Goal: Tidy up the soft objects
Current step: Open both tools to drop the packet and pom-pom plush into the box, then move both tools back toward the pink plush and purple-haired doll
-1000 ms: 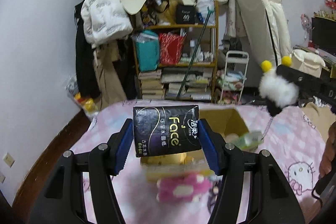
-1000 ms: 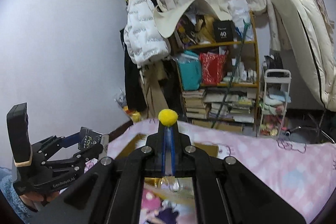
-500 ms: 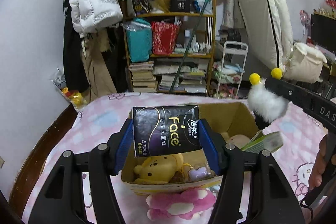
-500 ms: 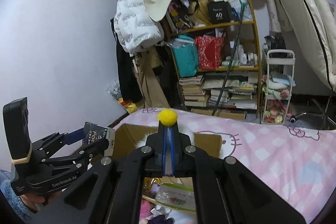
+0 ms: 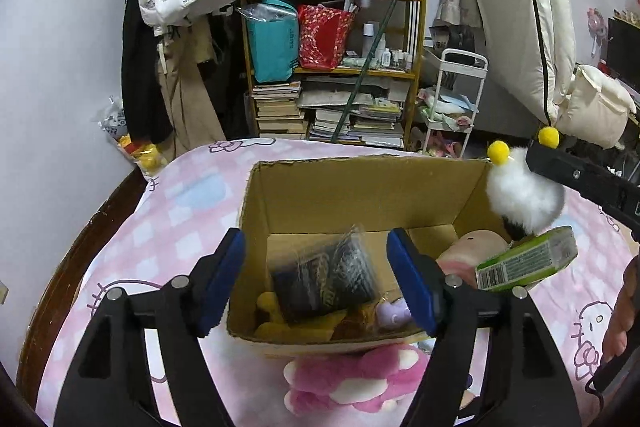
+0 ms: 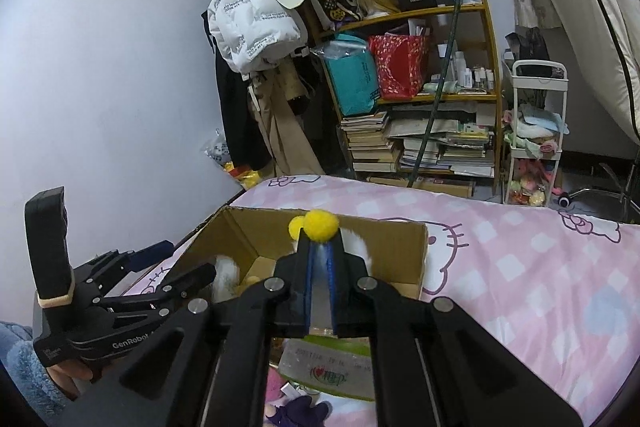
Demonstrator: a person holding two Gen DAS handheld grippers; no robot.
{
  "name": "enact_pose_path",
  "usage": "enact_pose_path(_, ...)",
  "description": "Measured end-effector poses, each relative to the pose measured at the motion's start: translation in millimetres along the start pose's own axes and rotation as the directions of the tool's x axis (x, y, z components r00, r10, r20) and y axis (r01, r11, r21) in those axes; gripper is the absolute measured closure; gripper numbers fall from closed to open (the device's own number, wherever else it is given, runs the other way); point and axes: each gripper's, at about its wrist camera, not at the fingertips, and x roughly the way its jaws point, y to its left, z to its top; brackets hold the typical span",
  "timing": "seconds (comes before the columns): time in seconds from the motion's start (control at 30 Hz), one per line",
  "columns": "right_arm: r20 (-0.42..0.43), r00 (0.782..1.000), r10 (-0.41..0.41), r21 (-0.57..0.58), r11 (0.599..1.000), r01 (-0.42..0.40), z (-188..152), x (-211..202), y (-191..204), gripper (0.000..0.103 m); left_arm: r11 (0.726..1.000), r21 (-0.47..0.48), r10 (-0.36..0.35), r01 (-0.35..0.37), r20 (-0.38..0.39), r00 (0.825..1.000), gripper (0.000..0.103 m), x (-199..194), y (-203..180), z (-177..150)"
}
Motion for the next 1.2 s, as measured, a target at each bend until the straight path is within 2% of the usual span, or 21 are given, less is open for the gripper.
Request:
enact_pose_path(0.07, -0.007, 1.0, -0.005, -0.001, 1.0, 0.005, 0.4, 0.8, 1.7, 0.09, 1.0, 0.001, 0.0, 0.0, -0.001, 1.0, 0.03, -3.4, 1.3, -0.4)
enact_pose_path(0.13, -0.009, 1.0, -0.007, -0.007, 1.0, 0.007, 1.4, -0.9, 3.7, 0.07, 1.0, 0.005, 0.015, -0.015, 0.003, 1.0, 0.019, -8.0, 2.3, -1.3)
enact_pose_path(0.17, -0.005, 1.0, -0.01, -0.009, 1.0, 0.01, 1.6, -2.6, 4.9, 0.054, 1.0, 0.006, 0.021, -0.022, 0.012, 1.0, 0.019, -11.3, 2.7, -2.2)
enact_pose_path(0.2, 0.003, 1.0, -0.011, -0.009, 1.0, 0.011, 1.5, -4.4, 6.5, 0.046, 0.999, 0.009, 0.031, -0.031, 0.023, 0.999, 0.018, -15.6, 3.1, -3.0)
enact_pose_path(0.33, -0.002, 1.0, -0.017, -0.007, 1.0, 0.017, 1.3, -12.3, 11.9, 0.04, 0.999, 0.016, 0.047, -0.047, 0.02, 0.999, 0.017, -29.1, 6.7, -5.8)
enact_pose_path(0.37, -0.005, 1.0, -0.023, -0.006, 1.0, 0.023, 0.4, -15.5, 13.5, 0.033, 0.999, 0.014, 0.049, -0.049, 0.02, 0.999, 0.016, -31.8, 7.5, -6.0)
enact_pose_path(0.4, -0.005, 1.0, -0.026, -0.004, 1.0, 0.026, -0.3, -19.0, 14.3, 0.024, 0.999, 0.012, 0.051, -0.052, 0.023, 0.998, 0.009, -37.5, 9.2, -8.0)
enact_pose_path(0.43, -0.001, 1.0, -0.028, -0.001, 1.0, 0.028, -1.9, -24.0, 15.5, 0.02, 0.999, 0.011, 0.053, -0.053, 0.03, 0.998, 0.008, -42.8, 10.4, -9.3)
enact_pose_path(0.5, 0.005, 0.999, -0.039, 0.002, 0.999, 0.039, -5.5, -34.3, 18.4, 0.004, 0.999, 0.015, 0.051, -0.052, 0.032, 0.998, 0.008, -52.7, 12.1, -11.7)
enact_pose_path(0.53, 0.006, 0.999, -0.051, 0.004, 0.999, 0.051, -7.6, -38.8, 20.3, 0.001, 0.999, 0.015, 0.05, -0.05, 0.026, 0.998, 0.008, -59.9, 13.3, -13.5)
enact_pose_path(0.93, -0.019, 0.994, -0.103, 0.01, 0.995, 0.103, -33.8, -84.6, 34.7, 0.0, 0.995, 0.035, 0.092, -0.092, 0.018, 0.996, 0.003, -117.9, 14.1, -26.6)
enact_pose_path(1.2, -0.043, 0.993, -0.112, 0.007, 0.994, 0.112, -57.9, -103.7, 47.6, 0.0, 0.995, -0.031, 0.092, -0.092, -0.002, 0.996, 0.003, -142.6, 28.2, -46.6)
